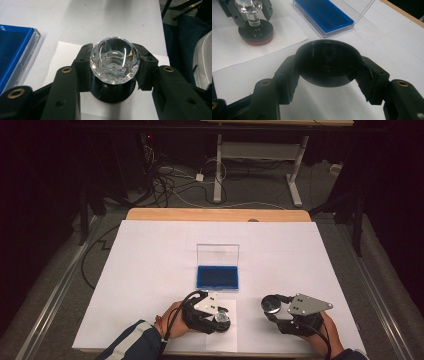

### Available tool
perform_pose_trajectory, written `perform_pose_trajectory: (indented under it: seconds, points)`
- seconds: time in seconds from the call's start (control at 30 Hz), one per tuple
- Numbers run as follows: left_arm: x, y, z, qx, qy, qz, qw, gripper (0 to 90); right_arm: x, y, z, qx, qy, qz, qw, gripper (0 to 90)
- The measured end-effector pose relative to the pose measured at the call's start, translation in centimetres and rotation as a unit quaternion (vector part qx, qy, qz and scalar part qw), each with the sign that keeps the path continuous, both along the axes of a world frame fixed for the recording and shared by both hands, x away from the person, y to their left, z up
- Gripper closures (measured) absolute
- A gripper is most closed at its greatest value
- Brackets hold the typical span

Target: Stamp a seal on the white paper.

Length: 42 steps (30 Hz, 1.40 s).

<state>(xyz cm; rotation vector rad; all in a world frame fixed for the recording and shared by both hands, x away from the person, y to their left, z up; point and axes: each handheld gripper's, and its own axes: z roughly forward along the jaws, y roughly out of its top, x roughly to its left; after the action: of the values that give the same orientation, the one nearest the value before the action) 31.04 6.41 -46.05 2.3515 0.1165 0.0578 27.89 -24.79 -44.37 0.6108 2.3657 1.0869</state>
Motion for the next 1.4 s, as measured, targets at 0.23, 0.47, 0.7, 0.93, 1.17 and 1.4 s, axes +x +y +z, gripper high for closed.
perform_pose_trajectory:
  seconds: [0.23,0.47,0.7,0.93,1.17,1.4]
  points:
    - [-0.08,-0.05,-0.03,0.003,-0.007,0.001,1.0,54.0,0.02,-0.02,-0.02,0.001,0.001,-0.001,1.0,38.7]
    - [-0.11,-0.07,-0.05,0.005,-0.009,0.001,0.9999,54.0,-0.01,-0.01,-0.02,0.0,0.0,-0.001,1.0,38.7]
    - [-0.18,-0.17,0.02,0.012,-0.014,0.002,0.9998,54.0,-0.01,0.0,-0.03,0.0,0.001,-0.001,1.0,38.7]
    - [-0.17,-0.26,0.13,0.021,-0.015,0.002,0.9997,54.0,-0.02,0.0,-0.04,0.0,0.001,-0.002,1.0,38.7]
    - [-0.26,-0.71,0.65,0.053,-0.015,0.007,0.9985,54.0,-0.02,-0.01,-0.05,0.0,0.001,-0.001,1.0,38.7]
    - [-0.31,-0.9,0.78,0.062,-0.014,0.01,0.9979,54.0,-0.02,-0.01,-0.06,0.0,0.001,-0.002,1.0,38.7]
